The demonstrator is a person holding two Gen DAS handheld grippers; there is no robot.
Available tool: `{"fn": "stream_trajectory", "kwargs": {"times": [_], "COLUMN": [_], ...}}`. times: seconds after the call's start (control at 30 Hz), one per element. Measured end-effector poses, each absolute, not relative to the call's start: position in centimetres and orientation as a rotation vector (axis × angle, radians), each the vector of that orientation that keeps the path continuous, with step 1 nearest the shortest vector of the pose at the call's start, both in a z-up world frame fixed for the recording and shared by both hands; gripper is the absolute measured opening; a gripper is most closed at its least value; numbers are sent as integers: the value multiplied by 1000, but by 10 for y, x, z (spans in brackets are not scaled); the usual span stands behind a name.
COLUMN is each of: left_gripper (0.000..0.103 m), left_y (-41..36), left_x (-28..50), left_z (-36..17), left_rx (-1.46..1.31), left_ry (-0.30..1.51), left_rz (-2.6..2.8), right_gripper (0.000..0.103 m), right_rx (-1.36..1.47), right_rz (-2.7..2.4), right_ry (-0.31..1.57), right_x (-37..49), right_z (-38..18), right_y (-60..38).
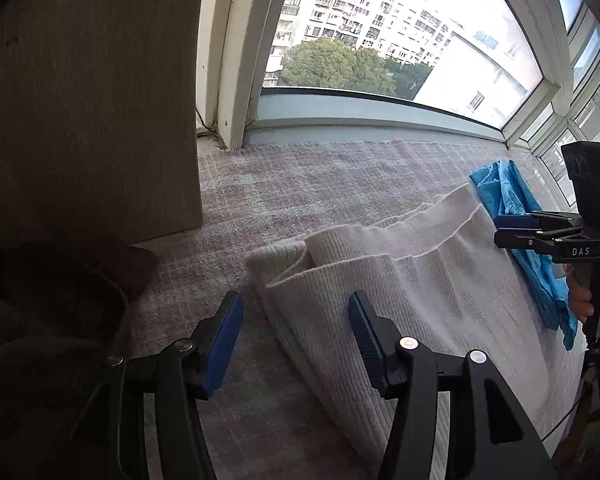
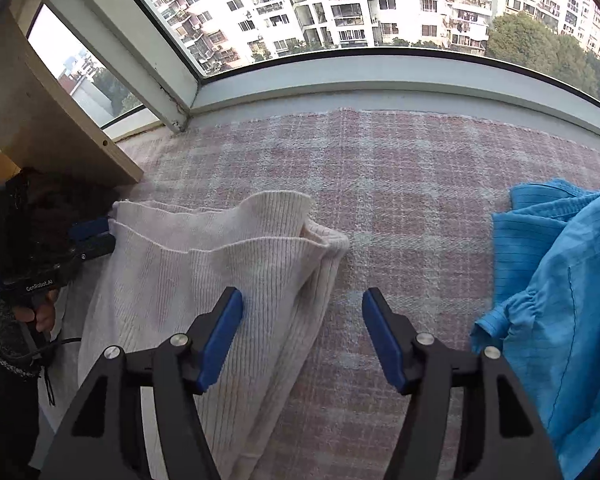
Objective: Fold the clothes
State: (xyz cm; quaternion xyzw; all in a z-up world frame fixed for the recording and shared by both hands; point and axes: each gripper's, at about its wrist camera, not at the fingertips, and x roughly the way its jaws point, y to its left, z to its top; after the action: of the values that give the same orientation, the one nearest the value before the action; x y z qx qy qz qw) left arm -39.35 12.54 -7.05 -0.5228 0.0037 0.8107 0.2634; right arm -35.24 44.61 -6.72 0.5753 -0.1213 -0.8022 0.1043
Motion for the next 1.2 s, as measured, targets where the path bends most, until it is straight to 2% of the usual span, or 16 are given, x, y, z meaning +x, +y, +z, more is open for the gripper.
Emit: {"fn": "stream_trajectory", "kwargs": {"times": [0.07, 0.13, 0.2, 0.3, 0.33, 0.37, 0.4, 0.43, 0.47, 0.6, 0.7, 0.83, 0.97, 1.03, 1.13, 1.2], "left_gripper": [57, 68, 71, 71, 70, 69, 58, 36, 28, 16, 13, 12, 11, 11, 11, 11], "left_y": [130, 134, 137, 136, 136, 135, 135, 135, 134, 131, 125, 118, 112, 109, 110, 111], "left_x": [-401, -407, -411, -419, -421, -422, -422, -422, -422, -420, -412, -395, -368, -346, -292, -256], "left_z": [-80, -83, -85, -91, -92, -94, -94, -93, -93, -87, -71, -30, 34, 73, 91, 103], "left_rx": [-1442, -1445, -1444, -1449, -1446, -1441, -1430, -1418, -1408, -1390, -1360, -1284, -1145, -1038, -946, -884], "left_ry": [10, 23, 37, -6, -23, -42, -67, -91, -117, -147, -172, -182, -145, -115, 0, 76], "left_rz": [2180, 2179, 2174, 2126, 2112, 2095, 2067, 2039, 2013, 1994, 1987, 1992, 2035, 2070, 2073, 2073], "right_gripper": [62, 65, 73, 74, 72, 56, 26, 25, 25, 22, 22, 21, 21, 21, 21, 21], "right_rx": [1706, 1709, 1681, 1663, 1657, 1648, 1627, 1605, 1593, 1534, 1466, 1341, 1150, 1053, 1017, 1052], "right_rz": [-2325, -2287, -2267, -2253, -2252, -2236, -2186, -2151, -2151, -2166, -2183, -2244, -2388, -2472, -2532, -2563], "right_ry": [-390, -416, -463, -494, -511, -538, -606, -662, -678, -723, -754, -701, -561, -418, -303, -247], "right_x": [-361, -368, -372, -376, -376, -376, -377, -376, -375, -367, -356, -333, -297, -267, -217, -182], "right_z": [-76, -82, -85, -87, -87, -88, -90, -92, -92, -83, -61, -9, 64, 96, 110, 92], "right_y": [447, 449, 453, 458, 460, 461, 464, 466, 467, 468, 469, 463, 452, 442, 431, 427]}}
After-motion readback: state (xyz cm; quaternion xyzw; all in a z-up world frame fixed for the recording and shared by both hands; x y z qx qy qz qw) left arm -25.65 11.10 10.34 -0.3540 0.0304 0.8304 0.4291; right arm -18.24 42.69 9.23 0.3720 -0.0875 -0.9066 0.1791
